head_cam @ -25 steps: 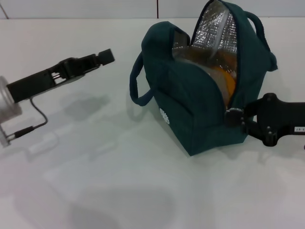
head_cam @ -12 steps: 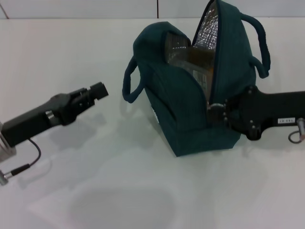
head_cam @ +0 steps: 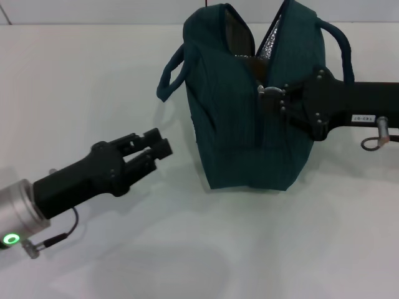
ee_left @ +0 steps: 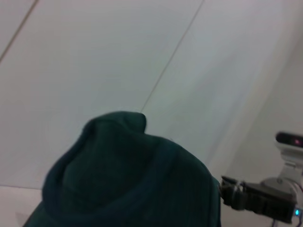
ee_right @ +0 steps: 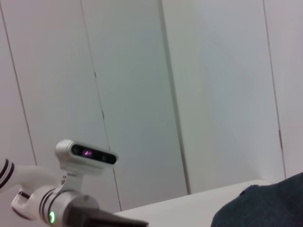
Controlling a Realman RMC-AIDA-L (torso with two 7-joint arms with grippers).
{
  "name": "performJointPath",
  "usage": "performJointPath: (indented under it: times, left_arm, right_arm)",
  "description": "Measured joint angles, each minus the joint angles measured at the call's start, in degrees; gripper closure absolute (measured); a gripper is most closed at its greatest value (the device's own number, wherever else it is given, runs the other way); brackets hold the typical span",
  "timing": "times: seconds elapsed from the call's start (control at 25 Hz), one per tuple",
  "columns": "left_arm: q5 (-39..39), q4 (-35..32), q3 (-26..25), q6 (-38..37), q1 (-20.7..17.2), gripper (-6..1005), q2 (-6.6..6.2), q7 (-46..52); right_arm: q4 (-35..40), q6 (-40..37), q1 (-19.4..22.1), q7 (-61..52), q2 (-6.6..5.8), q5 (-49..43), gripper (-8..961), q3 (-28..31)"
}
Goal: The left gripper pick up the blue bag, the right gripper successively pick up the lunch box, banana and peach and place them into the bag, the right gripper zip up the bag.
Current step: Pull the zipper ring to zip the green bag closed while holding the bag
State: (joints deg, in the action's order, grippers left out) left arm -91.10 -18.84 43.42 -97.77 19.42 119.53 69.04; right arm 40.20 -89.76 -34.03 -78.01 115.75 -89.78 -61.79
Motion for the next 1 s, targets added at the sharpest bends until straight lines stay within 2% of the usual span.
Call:
performJointPath:
  times: [0.08,0.44,0.64,1.0]
  left_arm:
    - [-0.01,2.0,0.4,0.53,0.94,617,0.04,-2.28]
    - [1.58,11.78,0.72,7.82,5.62,581,0.75,-13.32]
    - [4.22,15.08,0.7,9.49,7.41,561,0.94,-14.56]
    - [5.34,18.18,0.48,10.89,9.68,247,1.12,-16.75]
  right_arm:
    - [-0.88,0.46,-0.67,-0.18,0.01,0.02,944,-0.04]
    - [-3.97,1.15,-2.7,0.0,-0.05,-0.35,944,-0.54]
    - [-4.32,1.43,-2.76,0.14,0.01,-0.38,944,-0.79]
    - [-5.28,1.4,-2.21,0.31,0.01,-0.09,944,-0.82]
